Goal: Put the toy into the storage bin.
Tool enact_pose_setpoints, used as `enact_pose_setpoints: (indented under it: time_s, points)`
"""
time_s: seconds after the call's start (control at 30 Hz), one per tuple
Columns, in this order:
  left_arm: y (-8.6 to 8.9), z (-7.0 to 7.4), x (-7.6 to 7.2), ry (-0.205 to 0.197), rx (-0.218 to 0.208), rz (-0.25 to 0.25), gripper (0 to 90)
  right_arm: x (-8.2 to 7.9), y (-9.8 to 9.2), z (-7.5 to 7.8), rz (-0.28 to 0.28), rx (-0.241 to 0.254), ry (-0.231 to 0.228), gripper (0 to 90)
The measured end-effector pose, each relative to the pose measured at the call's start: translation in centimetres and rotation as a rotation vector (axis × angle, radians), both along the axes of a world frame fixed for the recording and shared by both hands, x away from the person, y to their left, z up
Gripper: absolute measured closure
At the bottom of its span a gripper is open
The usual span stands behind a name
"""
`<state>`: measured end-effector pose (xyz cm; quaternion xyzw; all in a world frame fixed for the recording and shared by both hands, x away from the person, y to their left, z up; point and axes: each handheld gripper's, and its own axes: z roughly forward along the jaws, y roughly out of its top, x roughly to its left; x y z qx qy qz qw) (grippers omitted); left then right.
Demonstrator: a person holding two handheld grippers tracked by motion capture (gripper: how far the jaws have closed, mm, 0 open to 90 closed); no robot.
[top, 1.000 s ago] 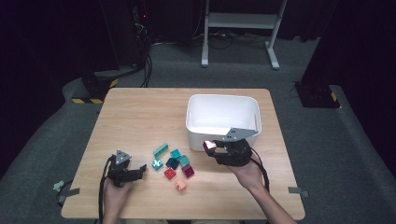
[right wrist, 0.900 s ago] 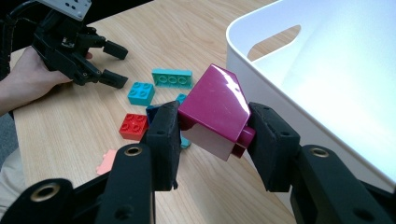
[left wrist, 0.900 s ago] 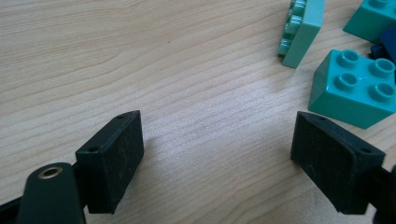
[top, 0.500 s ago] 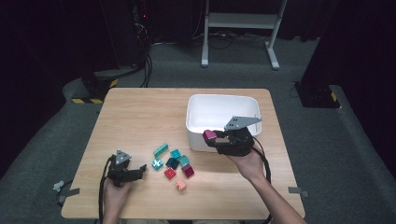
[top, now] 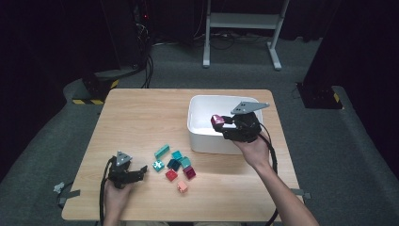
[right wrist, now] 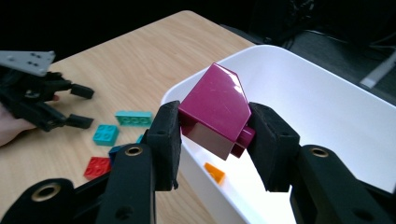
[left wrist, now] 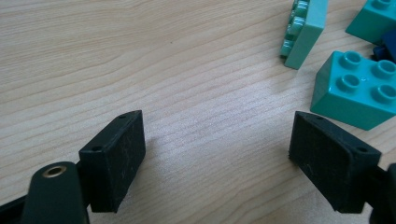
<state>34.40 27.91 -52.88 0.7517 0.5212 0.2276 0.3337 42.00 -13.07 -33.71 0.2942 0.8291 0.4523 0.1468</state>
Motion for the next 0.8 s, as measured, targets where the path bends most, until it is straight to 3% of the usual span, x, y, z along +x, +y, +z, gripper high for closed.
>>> enact_pose_setpoints:
  time_s: [0.27, 0.3, 0.43, 0.53, 0.8]
  points:
    - [0.0, 0.0, 0.0, 0.000, 0.001, 0.000, 18.6, 1.5, -0.8, -0.5, -0.054, -0.007, 0.031, 57.4]
    - [0.0, 0.0, 0.0, 0.000, 0.001, 0.000, 18.6, 1.7, -0.9, -0.5, -0.057, -0.006, 0.034, 65.4]
    - [0.0, 0.0, 0.0, 0.000, 0.002, 0.000, 18.6, 2.3, -1.1, -0.7, -0.081, -0.005, 0.031, 67.6]
    - [0.0, 0.0, 0.0, 0.000, 0.001, 0.000, 18.6, 2.8, -1.0, -1.4, -0.096, -0.042, 0.047, 70.1]
    - [0.0, 0.0, 0.0, 0.000, 0.000, 0.000, 18.6, 3.2, -1.1, -2.4, -0.110, -0.035, 0.065, 69.1]
